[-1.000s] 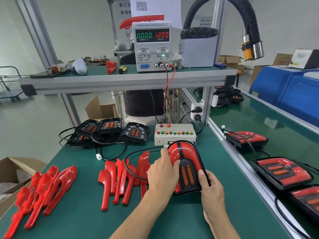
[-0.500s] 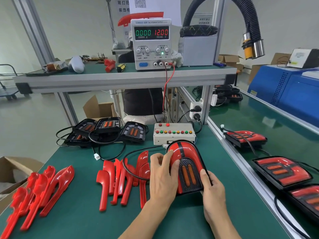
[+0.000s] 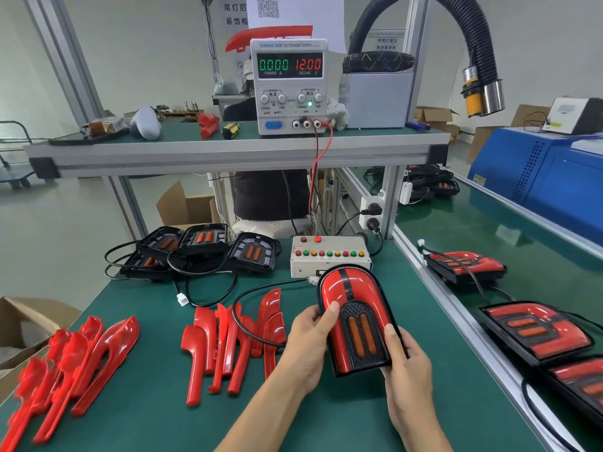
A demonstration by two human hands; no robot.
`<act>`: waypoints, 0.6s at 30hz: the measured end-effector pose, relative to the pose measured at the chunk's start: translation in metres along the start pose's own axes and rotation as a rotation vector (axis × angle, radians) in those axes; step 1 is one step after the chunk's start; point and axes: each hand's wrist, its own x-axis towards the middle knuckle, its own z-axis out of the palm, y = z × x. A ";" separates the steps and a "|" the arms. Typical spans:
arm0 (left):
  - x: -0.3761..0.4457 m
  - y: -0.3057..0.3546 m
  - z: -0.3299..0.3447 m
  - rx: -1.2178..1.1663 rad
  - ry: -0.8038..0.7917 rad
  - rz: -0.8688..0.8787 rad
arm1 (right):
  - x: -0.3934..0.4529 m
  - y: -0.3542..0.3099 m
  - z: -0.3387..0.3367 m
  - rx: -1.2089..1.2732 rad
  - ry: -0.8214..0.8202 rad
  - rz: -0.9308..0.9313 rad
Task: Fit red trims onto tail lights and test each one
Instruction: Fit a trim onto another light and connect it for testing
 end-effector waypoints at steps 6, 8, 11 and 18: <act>0.001 0.015 0.012 -0.212 0.074 0.028 | -0.005 0.004 0.005 -0.148 0.043 -0.085; 0.002 0.020 0.015 -0.219 0.092 0.051 | -0.008 0.004 0.009 -0.152 0.031 -0.094; 0.000 0.020 0.021 -0.218 0.106 0.080 | -0.011 0.003 0.011 -0.181 -0.039 -0.089; -0.008 0.002 0.031 -0.226 0.051 0.082 | -0.012 -0.004 0.008 -0.217 -0.122 -0.032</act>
